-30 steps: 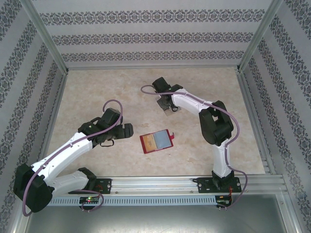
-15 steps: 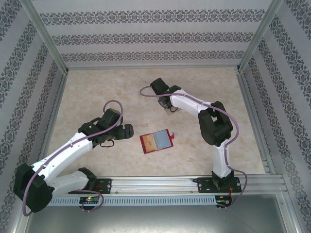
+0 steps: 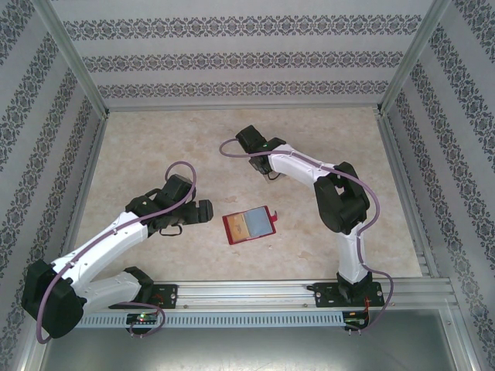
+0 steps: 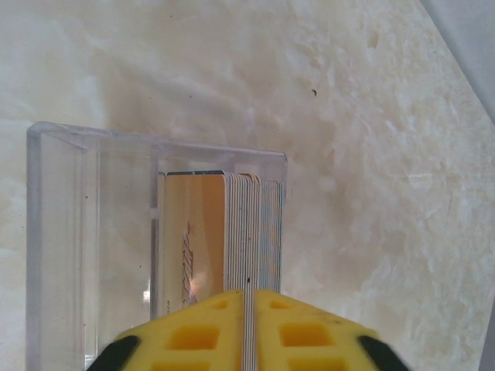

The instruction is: Put the credit cards into the card holder

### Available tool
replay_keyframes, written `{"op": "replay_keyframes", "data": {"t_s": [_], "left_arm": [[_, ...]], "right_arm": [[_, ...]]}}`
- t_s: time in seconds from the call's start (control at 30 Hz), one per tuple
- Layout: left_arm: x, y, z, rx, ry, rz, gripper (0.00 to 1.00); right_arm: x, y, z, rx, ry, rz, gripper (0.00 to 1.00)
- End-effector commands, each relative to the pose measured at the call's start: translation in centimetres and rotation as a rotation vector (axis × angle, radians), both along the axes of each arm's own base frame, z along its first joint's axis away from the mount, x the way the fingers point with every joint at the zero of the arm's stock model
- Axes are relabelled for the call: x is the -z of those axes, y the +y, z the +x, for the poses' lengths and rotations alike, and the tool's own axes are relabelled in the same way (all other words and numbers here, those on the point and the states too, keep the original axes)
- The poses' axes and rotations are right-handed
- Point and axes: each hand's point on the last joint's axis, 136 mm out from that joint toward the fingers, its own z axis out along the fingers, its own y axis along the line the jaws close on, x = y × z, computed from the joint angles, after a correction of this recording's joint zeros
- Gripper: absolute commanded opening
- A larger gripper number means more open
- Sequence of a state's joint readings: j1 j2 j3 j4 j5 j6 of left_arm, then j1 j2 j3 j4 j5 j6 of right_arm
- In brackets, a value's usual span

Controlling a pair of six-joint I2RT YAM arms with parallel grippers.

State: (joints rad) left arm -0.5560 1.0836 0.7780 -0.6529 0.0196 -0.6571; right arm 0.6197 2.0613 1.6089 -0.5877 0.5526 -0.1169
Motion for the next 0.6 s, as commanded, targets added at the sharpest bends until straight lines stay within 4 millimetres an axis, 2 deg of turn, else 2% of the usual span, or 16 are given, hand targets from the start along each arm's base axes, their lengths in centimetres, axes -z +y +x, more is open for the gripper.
{"op": "replay_keyframes", "data": {"t_s": [0.0, 0.13, 0.37, 0.57], "left_arm": [[0.0, -0.1, -0.1, 0.020, -0.011, -0.003, 0.95], [0.0, -0.5, 0.0, 0.033, -0.013, -0.017, 0.95], [-0.1, -0.7, 0.1, 0.038, -0.019, -0.027, 0.95], [-0.2, -0.9, 0.3, 0.038, -0.024, -0.037, 0.95]], "right_arm": [[-1.2, 0.1, -0.7, -0.008, 0.003, 0.039, 0.22], [-1.0, 0.1, -0.7, -0.005, 0.022, 0.069, 0.32], [0.1, -0.7, -0.2, 0.023, 0.042, 0.068, 0.38], [0.9, -1.2, 0.1, 0.045, 0.037, 0.026, 0.38]]}}
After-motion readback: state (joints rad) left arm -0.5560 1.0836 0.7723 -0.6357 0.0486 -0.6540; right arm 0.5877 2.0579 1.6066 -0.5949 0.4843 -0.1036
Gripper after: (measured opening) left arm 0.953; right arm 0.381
